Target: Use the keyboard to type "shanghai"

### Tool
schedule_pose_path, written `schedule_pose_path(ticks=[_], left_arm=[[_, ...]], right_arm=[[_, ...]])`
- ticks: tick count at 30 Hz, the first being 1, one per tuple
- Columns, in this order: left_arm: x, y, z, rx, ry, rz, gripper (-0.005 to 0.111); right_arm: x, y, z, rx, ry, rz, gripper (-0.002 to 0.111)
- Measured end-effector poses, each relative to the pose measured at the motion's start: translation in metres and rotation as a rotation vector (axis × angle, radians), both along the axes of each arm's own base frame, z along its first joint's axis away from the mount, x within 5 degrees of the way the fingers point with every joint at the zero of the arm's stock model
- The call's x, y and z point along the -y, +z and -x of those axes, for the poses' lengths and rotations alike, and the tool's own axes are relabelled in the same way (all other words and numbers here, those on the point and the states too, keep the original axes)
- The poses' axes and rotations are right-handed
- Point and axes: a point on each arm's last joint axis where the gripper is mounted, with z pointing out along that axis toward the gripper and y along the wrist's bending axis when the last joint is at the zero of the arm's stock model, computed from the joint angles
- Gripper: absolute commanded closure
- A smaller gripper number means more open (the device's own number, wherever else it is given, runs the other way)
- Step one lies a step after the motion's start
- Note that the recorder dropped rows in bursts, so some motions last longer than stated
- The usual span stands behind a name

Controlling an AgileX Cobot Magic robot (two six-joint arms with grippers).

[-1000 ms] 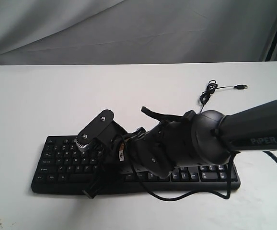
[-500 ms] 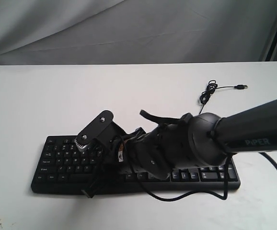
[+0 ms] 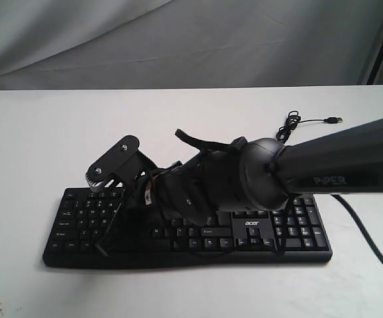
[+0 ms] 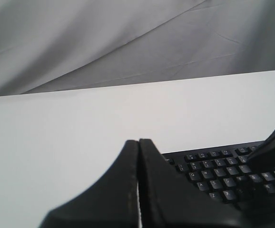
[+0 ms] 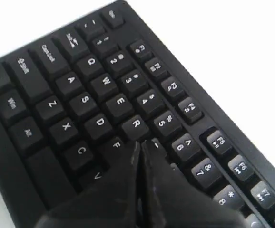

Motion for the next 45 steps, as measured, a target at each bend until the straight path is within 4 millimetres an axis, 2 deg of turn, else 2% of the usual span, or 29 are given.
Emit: schedule_pose_path(ticks=[4, 14, 19, 25, 28, 30, 36, 45], left_arm=[[0.0, 0.0, 0.0, 0.0, 0.0, 0.0, 0.107], [0.0, 0.0, 0.0, 0.0, 0.0, 0.0, 0.107], [0.0, 0.0, 0.0, 0.0, 0.0, 0.0, 0.107], [0.0, 0.0, 0.0, 0.0, 0.0, 0.0, 0.107], [0.0, 0.0, 0.0, 0.0, 0.0, 0.0, 0.107], [0.0, 0.0, 0.0, 0.0, 0.0, 0.0, 0.107], [0.0, 0.0, 0.0, 0.0, 0.0, 0.0, 0.107], [0.0, 0.0, 0.0, 0.0, 0.0, 0.0, 0.107]], right_arm=[[0.0, -0.007, 0.0, -0.014, 0.0, 0.017, 0.108], [0.0, -0.006, 0.0, -0.013, 0.0, 0.015, 0.108], [-0.001, -0.015, -0.001, -0.019, 0.0, 0.023, 0.108], [-0.001, -0.012, -0.001, -0.017, 0.0, 0.021, 0.108], [0.001, 0.005, 0.001, -0.006, 0.01, 0.018, 0.108], [0.003, 0.01, 0.002, -0.008, 0.014, 0.025, 0.108], [0.018, -0.005, 0.004, -0.039, -0.007, 0.061, 0.108], [0.016, -0.002, 0.001, -0.006, -0.012, 0.025, 0.108]])
